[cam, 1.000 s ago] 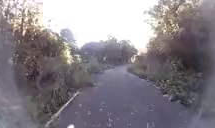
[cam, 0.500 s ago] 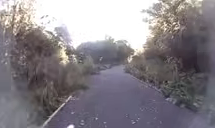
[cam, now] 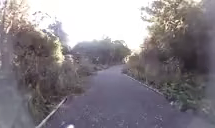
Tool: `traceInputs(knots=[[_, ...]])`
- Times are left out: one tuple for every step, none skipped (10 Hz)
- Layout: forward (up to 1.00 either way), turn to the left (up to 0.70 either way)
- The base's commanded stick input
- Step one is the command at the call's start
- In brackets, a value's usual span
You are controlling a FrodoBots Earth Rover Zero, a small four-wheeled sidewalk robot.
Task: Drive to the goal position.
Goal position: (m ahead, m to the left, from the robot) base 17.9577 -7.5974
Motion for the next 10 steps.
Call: traceInputs(knots=[[0.45, 0.00], [0.45, 0.00], [0.45, 0.00], [0.45, 0.00], [0.45, 0.00], [0.45, 0.00], [0.45, 0.00], [0.45, 0.00], [0.45, 0.00], [0.45, 0.00]])
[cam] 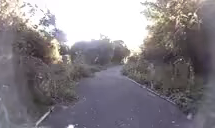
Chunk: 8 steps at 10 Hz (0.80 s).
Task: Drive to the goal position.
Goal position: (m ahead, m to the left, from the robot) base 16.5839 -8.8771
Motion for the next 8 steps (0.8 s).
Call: traceInputs(knots=[[0.45, 0.00], [0.45, 0.00], [0.45, 0.00], [0.45, 0.00], [0.45, 0.00], [0.45, 0.00], [0.45, 0.00], [0.45, 0.00]])
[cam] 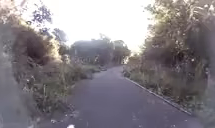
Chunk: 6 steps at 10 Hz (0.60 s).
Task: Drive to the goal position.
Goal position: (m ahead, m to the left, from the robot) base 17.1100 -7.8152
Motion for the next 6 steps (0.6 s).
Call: traceInputs(knots=[[0.45, 0.00], [0.45, 0.00], [0.45, 0.00], [0.45, 0.00], [0.45, 0.00], [0.45, 0.00]])
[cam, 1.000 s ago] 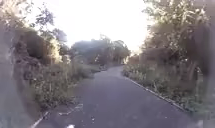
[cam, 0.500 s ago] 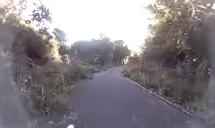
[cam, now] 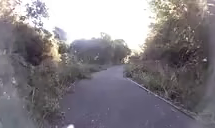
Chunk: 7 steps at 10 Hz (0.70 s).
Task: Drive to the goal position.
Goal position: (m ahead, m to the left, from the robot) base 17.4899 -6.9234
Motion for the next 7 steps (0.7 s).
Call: traceInputs(knots=[[0.45, 0.00], [0.45, 0.00], [0.45, 0.00], [0.45, 0.00], [0.45, 0.00], [0.45, 0.00], [0.45, 0.00]])
